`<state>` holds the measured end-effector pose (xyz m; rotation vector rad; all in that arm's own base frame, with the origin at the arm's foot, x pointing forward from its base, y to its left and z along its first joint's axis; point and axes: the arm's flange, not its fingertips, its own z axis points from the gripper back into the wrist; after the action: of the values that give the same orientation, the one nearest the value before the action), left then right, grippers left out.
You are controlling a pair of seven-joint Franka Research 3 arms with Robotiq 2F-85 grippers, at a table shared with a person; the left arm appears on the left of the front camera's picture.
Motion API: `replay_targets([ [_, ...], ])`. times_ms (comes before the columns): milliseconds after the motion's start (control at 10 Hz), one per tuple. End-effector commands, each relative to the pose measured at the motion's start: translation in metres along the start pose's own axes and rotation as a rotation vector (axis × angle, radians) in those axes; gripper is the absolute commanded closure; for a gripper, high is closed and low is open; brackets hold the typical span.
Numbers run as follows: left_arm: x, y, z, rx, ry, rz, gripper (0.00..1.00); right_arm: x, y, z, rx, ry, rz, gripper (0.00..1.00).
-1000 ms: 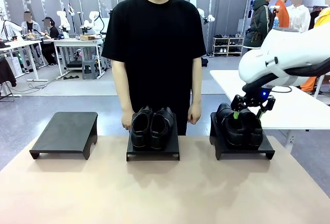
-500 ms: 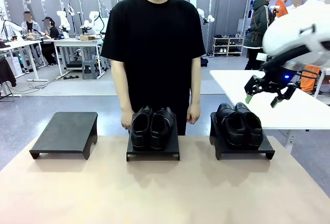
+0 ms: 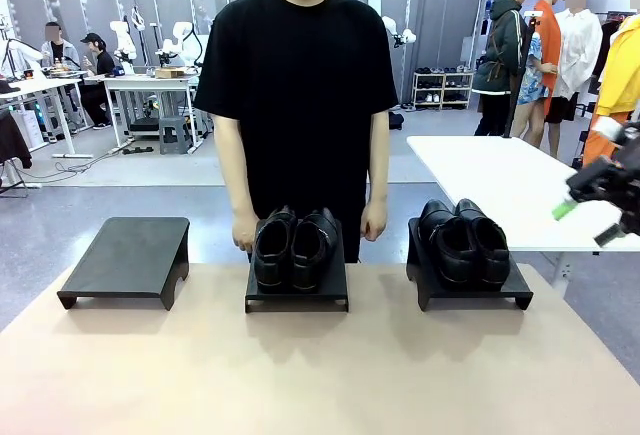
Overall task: Place the shoes on the stand as instructed by the person.
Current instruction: Pick up another pair of Shoes and place it on the Shoes Stand indicated by the person.
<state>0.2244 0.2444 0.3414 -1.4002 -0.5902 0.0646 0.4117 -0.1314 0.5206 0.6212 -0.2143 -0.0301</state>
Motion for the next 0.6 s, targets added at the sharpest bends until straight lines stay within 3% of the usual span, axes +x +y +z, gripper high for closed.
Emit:
replay_targets([
  [0,-0.002,-0.003,0.001,-0.009,0.002,-0.01,0.0,-0.033,-0.047,0.012,0.163,0.017,0.023,0.0],
  [500,-0.002,-0.003,0.001,-0.009,0.002,-0.01,0.0,-0.126,-0.158,0.005,0.486,-0.138,-0.104,0.0],
])
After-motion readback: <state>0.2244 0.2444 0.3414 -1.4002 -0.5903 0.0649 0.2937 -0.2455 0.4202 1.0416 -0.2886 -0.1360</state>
